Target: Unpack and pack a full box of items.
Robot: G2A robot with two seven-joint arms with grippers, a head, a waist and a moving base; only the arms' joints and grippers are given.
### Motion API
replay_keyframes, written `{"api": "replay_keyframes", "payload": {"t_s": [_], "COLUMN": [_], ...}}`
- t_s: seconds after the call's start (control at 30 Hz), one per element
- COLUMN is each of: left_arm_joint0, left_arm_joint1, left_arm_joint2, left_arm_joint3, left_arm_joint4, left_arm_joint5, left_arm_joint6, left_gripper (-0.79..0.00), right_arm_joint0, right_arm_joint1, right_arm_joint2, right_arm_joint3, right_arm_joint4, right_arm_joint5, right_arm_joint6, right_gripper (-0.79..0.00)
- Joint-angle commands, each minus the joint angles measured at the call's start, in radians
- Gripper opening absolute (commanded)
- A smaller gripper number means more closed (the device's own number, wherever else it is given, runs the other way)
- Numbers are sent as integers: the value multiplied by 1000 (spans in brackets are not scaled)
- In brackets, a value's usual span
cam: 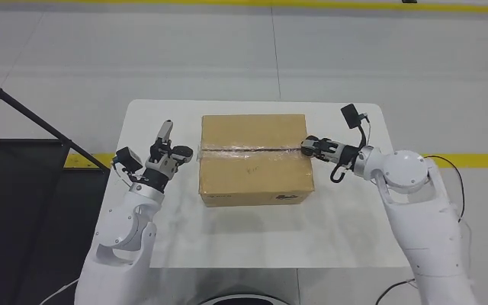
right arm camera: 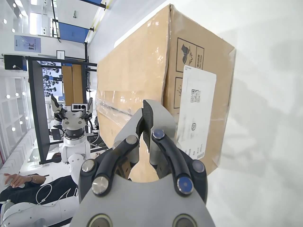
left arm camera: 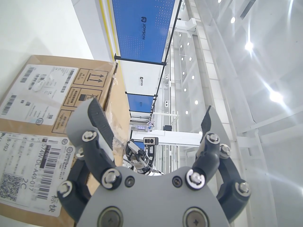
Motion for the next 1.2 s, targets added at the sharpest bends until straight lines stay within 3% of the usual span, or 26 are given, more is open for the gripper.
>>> {"api": "replay_keyframes", "payload": {"t_s": [0.0,0.3,0.7,0.9,1.03,1.17], "left_arm_joint0": [0,-2,-10,-10,0,17], "left_arm_joint1": [1,4,7,9,12,16], "left_arm_joint2": [1,7,9,-9,-43,-80], "left_arm_joint3": [0,2,9,11,2,3], "left_arm_joint4": [0,0,-2,-18,-31,-26], "left_arm_joint5": [0,-1,1,-7,-24,-38], "left_arm_joint6": [0,3,8,18,28,39], "left_gripper": [0,0,0,0,0,0], "right_arm_joint0": [-9,-40,-16,-28,-58,-93], "right_arm_joint1": [3,12,14,21,29,36], "right_arm_joint2": [12,42,1,54,119,175], "right_arm_joint3": [-1,3,67,101,127,155], "right_arm_joint4": [6,21,38,68,104,123], "right_arm_joint5": [-4,-1,-16,-56,-148,-337], "right_arm_joint6": [0,-24,14,-38,-99,-171], "right_gripper": [-785,-785,-785,-785,-785,-785]}}
